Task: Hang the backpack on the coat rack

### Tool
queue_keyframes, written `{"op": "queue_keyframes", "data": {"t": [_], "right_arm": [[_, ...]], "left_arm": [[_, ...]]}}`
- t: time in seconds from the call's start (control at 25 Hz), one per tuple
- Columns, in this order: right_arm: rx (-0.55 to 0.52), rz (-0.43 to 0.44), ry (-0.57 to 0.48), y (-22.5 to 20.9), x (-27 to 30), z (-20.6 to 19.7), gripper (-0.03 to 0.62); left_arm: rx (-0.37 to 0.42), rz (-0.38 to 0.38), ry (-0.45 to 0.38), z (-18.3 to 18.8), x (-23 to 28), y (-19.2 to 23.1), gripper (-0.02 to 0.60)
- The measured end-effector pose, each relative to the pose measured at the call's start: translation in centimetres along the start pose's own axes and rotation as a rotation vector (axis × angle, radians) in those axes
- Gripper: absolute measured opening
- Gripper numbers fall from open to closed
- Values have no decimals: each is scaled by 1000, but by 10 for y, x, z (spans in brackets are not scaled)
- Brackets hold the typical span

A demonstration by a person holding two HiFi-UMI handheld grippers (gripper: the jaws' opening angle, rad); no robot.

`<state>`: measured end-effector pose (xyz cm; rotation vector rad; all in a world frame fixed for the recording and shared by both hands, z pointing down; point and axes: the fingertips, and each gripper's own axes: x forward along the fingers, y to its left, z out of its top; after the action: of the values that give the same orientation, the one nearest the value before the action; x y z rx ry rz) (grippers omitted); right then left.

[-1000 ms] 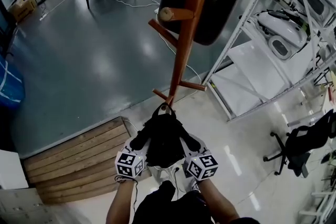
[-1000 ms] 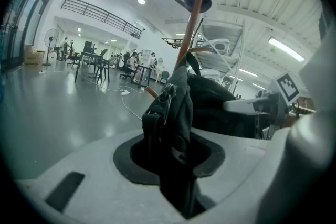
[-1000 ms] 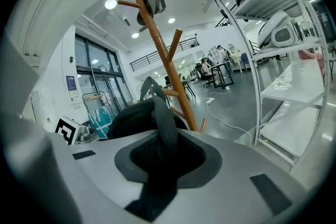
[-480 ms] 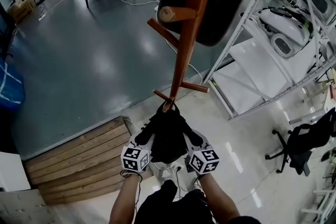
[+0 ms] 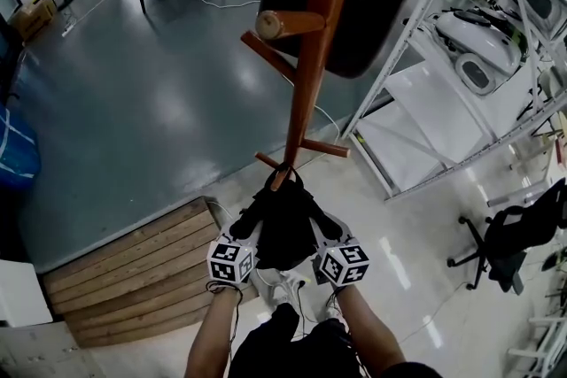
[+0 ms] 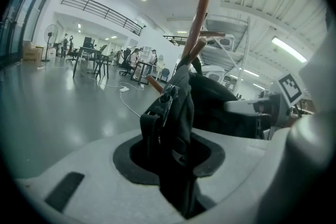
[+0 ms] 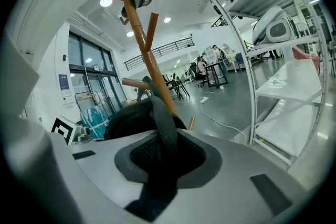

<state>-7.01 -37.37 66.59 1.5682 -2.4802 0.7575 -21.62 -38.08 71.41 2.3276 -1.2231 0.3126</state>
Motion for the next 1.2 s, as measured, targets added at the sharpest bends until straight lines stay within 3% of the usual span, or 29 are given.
{"op": "queue_keyframes", "data": {"t": [0.84, 1.2], "right_arm": [[8, -30, 16, -26, 26, -10, 80], [-36, -39, 45, -32, 29, -9, 89]], "left_arm": [[-32, 39, 35, -13, 31, 18, 123], [-41, 90, 42, -14, 29, 24, 166]]}}
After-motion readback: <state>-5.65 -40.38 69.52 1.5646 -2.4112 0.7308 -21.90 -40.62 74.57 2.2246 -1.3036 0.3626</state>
